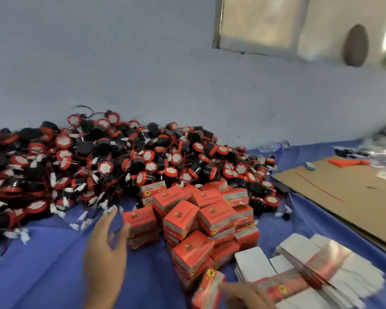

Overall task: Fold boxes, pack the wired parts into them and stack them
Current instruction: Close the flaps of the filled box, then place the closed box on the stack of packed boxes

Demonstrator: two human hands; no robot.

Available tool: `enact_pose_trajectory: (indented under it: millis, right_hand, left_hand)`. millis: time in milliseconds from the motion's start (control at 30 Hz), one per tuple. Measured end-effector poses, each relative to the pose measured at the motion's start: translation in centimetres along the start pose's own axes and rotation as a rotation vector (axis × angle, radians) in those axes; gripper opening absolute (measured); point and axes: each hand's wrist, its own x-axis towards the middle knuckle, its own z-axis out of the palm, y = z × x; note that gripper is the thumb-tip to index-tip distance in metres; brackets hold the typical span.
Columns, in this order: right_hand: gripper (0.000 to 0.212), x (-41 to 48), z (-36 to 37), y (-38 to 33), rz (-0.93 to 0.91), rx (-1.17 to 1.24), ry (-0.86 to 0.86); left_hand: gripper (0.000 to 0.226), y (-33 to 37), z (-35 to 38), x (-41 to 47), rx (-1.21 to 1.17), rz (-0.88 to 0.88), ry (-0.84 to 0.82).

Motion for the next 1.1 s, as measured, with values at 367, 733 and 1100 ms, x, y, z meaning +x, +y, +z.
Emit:
enact_pose_trajectory:
  millis: [367,733,1100]
  right_hand:
    - [0.075,5.1,-7.9,12.3,0.134,-0.535,-0.883]
    - [0.056,4.1,-7.4,13.0,0.139,-0.282,-0.759]
    - [0.039,3.4,-11.0,0.7,0.268,0.730,-0.489]
  left_hand:
    - [0.073,12.8,13.8,-19.9,0.135,-0.045,-0.909]
    - [0.082,13.3,12.8,-21.1,-0.222,-0.316,-0.602]
    - [0.070,15.1,3.2,-16.8,-0.371,0.088,-0.817]
